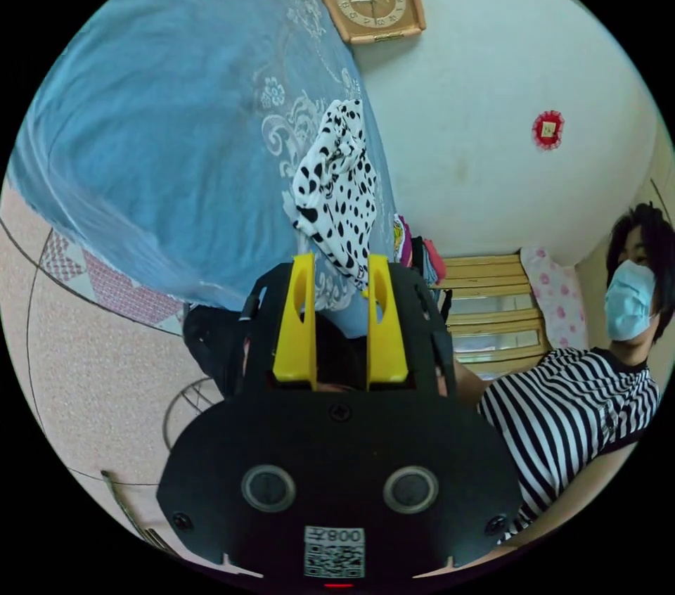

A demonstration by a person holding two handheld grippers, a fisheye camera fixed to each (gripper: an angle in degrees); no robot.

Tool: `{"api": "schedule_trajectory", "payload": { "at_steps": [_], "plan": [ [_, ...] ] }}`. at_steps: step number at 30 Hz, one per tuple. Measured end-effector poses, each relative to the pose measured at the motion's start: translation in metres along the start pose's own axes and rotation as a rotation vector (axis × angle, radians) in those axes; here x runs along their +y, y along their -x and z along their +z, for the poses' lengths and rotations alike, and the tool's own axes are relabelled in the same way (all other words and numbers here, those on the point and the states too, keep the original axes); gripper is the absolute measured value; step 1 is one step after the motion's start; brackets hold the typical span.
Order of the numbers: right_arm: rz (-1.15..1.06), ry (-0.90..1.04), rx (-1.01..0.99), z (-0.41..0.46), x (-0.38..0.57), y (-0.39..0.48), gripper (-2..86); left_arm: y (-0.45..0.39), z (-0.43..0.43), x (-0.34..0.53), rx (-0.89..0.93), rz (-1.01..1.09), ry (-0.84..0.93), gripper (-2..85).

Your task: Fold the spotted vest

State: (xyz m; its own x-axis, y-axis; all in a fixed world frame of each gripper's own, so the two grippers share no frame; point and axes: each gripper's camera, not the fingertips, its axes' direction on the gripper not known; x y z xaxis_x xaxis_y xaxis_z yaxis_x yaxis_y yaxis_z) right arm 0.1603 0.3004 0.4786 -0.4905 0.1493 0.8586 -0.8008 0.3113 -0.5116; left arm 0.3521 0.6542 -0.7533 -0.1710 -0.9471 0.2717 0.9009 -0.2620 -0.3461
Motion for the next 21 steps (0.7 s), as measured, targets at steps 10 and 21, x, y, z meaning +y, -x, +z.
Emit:
{"api": "schedule_trajectory", "payload": {
  "at_steps": [10,21],
  "plan": [
    [-0.008,0.006,-0.061,-0.018,0.038,0.003,4.4,0.028,0.022,0.006,0.126,-0.072,0.079,12.3],
    [-0.16,-0.034,-0.263,-0.085,0.105,0.059,2.0,0.061,0.037,0.015,0.348,-0.18,-0.034,13.5]
  ]
}}
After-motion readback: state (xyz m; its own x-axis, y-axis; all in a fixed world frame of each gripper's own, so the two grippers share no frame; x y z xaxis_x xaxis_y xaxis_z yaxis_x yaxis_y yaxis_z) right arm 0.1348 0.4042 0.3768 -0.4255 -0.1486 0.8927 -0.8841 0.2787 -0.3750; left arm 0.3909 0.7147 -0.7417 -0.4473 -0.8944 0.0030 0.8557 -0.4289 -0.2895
